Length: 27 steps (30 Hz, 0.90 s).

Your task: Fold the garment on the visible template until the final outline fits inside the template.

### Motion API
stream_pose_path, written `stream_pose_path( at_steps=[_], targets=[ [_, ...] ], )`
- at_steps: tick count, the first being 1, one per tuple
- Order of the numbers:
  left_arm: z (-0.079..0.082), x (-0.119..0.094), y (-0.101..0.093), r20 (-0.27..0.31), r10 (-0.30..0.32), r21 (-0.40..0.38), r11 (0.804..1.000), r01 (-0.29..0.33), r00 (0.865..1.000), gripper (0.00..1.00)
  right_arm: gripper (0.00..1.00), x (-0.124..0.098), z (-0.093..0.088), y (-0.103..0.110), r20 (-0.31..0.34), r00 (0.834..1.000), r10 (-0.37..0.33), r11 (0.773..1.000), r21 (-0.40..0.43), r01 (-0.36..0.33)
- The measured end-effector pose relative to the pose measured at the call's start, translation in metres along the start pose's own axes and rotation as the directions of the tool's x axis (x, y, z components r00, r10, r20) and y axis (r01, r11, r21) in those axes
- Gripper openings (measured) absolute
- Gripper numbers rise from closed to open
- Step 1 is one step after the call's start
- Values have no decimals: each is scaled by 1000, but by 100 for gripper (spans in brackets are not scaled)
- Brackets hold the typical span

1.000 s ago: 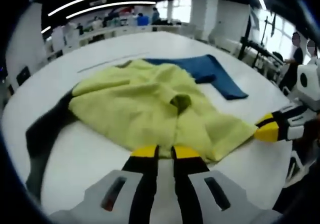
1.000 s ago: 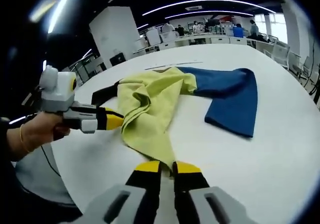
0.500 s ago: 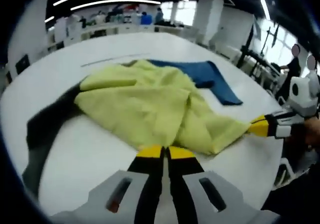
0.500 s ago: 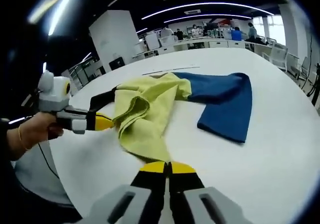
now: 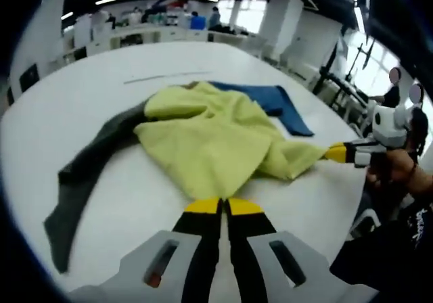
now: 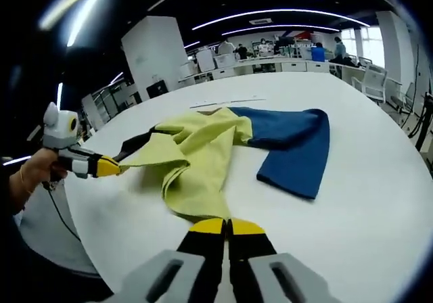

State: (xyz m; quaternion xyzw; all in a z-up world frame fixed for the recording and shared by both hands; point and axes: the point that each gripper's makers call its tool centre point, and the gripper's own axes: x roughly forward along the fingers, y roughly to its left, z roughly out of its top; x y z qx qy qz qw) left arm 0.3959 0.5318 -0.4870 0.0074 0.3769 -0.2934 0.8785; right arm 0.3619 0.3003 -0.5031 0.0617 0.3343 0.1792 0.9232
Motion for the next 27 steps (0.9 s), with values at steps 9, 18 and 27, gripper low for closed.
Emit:
stream_pose_path(
  at_steps=[9, 18, 27],
  targets=[
    [-2, -31, 13, 5, 0, 29, 1000, 0, 1000, 0, 0, -12, 15, 4, 53, 999, -15, 1000, 25, 14],
    [5, -56, 27, 51, 11, 58, 998, -14, 999, 0, 0, -25, 33, -3, 95, 995, -36, 999, 10, 35],
    [11, -82, 17, 73, -14, 64, 998, 9, 997, 0, 0, -43, 51, -5, 152, 988, -36, 998, 56, 28]
  ],
)
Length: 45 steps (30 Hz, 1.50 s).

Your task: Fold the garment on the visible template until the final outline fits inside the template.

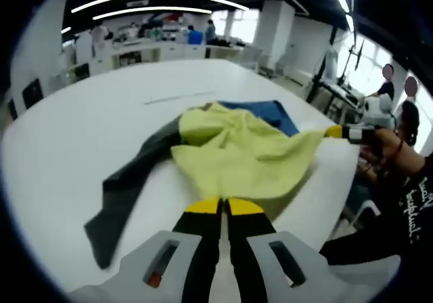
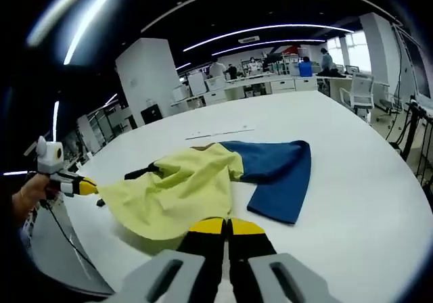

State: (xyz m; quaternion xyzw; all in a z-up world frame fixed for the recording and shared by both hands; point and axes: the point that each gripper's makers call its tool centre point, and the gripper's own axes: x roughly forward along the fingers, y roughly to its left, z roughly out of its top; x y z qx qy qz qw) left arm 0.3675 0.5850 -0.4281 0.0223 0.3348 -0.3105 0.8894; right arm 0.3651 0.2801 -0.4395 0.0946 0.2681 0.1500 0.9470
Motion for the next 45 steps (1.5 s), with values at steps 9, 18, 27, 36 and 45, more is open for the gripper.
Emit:
stream_pose_path(
  at_steps=[9, 18, 27, 36, 45],
  targets=[
    [-22, -17, -19, -75, -33, 31, 999, 35, 997, 0, 0, -12, -15, 3, -44, 999, 14, 1000, -17, -15],
    [-63, -22, -11, -174, -1, -28, 1000, -4, 985, 0, 0, -18, -51, 2, -136, 991, -7, 1000, -24, 3],
    [-92, -23, -10, -237, 18, -58, 998, -33, 971, 0, 0, -19, -81, 3, -205, 979, -8, 1000, -17, 5],
    [-123, -18, -11, -330, 18, -64, 997, -41, 944, 0, 0, -22, -105, -2, -263, 964, -22, 999, 31, 31],
    [-134, -16, -2, -358, 26, -100, 993, -66, 933, 3, 7, -20, -112, -7, -288, 957, -26, 997, 65, 46]
  ],
)
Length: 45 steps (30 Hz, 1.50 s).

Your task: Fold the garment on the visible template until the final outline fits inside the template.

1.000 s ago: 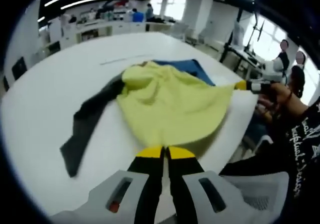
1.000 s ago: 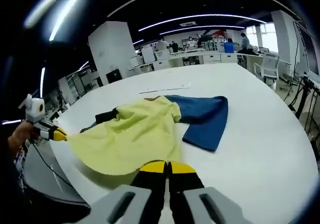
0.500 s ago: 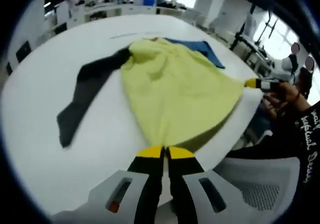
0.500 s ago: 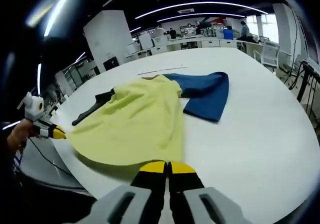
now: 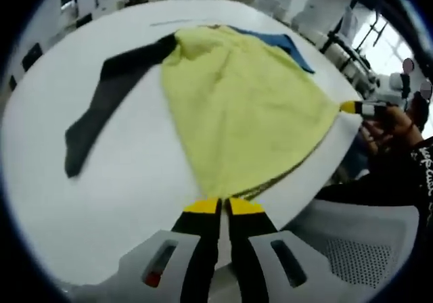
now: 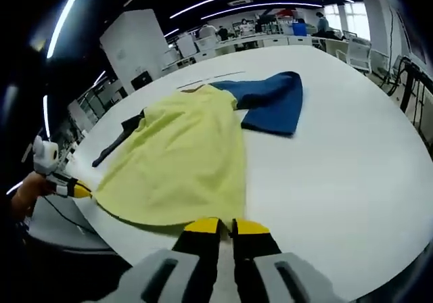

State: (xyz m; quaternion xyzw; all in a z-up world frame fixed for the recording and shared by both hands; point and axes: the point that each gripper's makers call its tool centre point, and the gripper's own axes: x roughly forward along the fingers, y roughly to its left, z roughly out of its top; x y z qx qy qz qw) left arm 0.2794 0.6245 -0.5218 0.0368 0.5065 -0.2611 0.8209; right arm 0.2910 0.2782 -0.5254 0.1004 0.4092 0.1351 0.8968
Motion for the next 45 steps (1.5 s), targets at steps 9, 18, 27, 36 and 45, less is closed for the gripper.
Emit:
stream_pose_path(
  at_steps=[9, 18, 27, 36, 45],
  targets=[
    [35, -15, 11, 113, 8, -5, 1000, -8, 994, 7, 23, -3, 14, 2, 20, 1000, 22, 999, 40, -23],
    [73, -31, 17, 211, -24, -44, 998, 34, 977, 13, 37, -17, 36, 15, -15, 998, 65, 998, -1, -65],
    [119, -37, 28, 287, 17, -28, 1000, -9, 958, 14, 39, -10, 67, 17, 31, 996, 78, 997, -23, -77],
    [184, -35, 53, 427, 90, -27, 996, -86, 900, 21, 46, 5, 103, 23, 77, 992, 101, 992, -81, -95],
    [232, -17, 79, 495, 115, 26, 989, -147, 861, 27, 71, 28, 130, 26, 57, 989, 138, 979, -158, -128]
  ],
)
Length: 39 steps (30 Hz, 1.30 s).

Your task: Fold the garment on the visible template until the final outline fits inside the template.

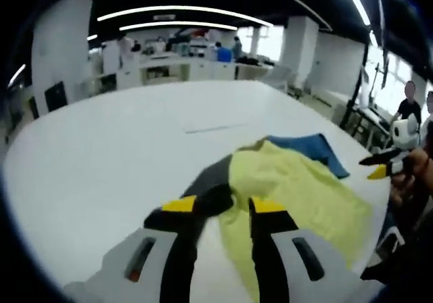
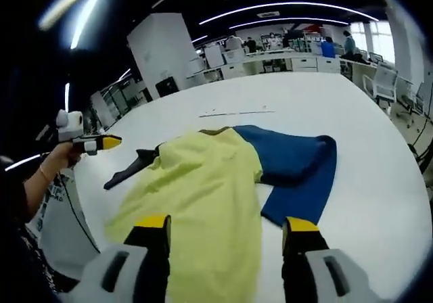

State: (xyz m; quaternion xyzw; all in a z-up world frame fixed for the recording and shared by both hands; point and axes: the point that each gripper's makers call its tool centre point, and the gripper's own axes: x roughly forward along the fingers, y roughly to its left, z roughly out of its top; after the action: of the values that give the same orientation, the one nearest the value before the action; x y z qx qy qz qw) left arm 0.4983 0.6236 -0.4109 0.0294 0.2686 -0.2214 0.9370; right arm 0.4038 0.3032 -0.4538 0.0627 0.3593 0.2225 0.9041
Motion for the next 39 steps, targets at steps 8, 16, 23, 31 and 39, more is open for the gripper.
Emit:
stream_pose_path(
  at_steps=[8, 16, 23, 31, 39],
  targets=[
    [13, 45, 16, -33, 3, 28, 1000, -2, 999, 28, 91, 23, 15, -9, -8, 1000, 13, 999, -38, -13],
    [11, 106, 25, -54, -21, 49, 999, 24, 998, 30, 100, 46, 25, -15, 0, 1000, 26, 997, -76, -26],
    [-8, 142, 22, -110, -56, 58, 996, 63, 992, 29, 100, 61, 34, -18, 29, 999, 27, 995, -94, -24],
    [-18, 161, 14, -152, -91, 52, 994, 100, 984, 26, 84, 78, 61, -27, 87, 995, 45, 996, -86, -38],
    [-29, 165, 14, -198, -78, 80, 992, 95, 977, 23, 73, 112, 91, -35, 75, 996, 55, 987, -157, -42]
  ],
)
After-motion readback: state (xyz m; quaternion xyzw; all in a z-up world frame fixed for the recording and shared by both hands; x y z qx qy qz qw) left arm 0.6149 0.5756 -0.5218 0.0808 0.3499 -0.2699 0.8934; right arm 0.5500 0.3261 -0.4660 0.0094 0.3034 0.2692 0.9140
